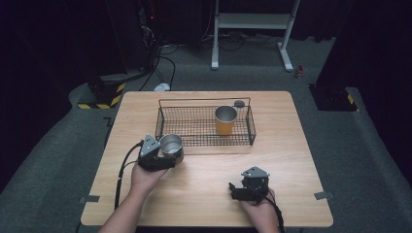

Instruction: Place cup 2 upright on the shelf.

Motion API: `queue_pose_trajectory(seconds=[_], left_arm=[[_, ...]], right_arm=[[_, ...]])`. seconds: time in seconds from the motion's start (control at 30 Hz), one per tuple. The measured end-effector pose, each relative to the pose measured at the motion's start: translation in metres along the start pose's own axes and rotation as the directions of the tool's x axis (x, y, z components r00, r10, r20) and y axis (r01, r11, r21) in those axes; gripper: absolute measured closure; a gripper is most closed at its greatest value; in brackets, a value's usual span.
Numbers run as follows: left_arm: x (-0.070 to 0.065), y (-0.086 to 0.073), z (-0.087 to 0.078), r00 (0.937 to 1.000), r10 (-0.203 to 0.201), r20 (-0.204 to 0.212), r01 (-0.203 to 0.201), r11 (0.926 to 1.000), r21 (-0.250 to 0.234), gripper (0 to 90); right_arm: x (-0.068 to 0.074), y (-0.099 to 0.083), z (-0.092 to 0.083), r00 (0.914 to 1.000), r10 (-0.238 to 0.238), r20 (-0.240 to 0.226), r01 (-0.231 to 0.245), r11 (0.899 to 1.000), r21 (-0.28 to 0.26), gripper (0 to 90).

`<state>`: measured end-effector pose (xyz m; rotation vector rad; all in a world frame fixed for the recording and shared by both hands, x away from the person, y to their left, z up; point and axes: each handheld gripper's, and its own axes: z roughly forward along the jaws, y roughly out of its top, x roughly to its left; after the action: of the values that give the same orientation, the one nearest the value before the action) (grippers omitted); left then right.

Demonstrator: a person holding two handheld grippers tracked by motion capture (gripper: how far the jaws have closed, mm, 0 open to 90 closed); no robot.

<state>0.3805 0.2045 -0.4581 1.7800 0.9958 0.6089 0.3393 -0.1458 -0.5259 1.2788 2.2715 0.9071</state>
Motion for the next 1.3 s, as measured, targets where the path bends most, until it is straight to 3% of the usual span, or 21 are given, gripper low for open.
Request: queue_pose_trajectory(seconds=[0.27, 0.57, 0.97, 1.3], left_arm=[[0.002, 0.008, 0.0, 1.0, 0.001, 0.003, -0.001, 1.0, 0.001, 18.9], [0.008, 0.014, -0.001, 0.9994, -0.034, 0.001, 0.034, 0.9991, -0.025, 18.9], [0.008, 0.036, 0.003, 0.9998, -0.02, 0.002, 0.02, 0.999, -0.04, 18.9], [0.012, 0.049, 0.009, 0.9995, -0.031, -0.008, 0.031, 0.9984, -0.048, 18.9]], right_arm=[[0.0, 0.0, 0.0, 1.0, 0.0, 0.0, 0.0, 1.0, 0.0, 8.6], [0.0, 0.0, 0.0, 1.0, -0.001, 0.0, 0.001, 1.0, -0.001, 8.6], [0.0, 0.0, 0.0, 1.0, 0.0, 0.0, 0.0, 1.0, -0.001, 8.6], [0.0, 0.0, 0.0, 1.0, 0.0, 0.0, 0.0, 1.0, -0.001, 8.6]])
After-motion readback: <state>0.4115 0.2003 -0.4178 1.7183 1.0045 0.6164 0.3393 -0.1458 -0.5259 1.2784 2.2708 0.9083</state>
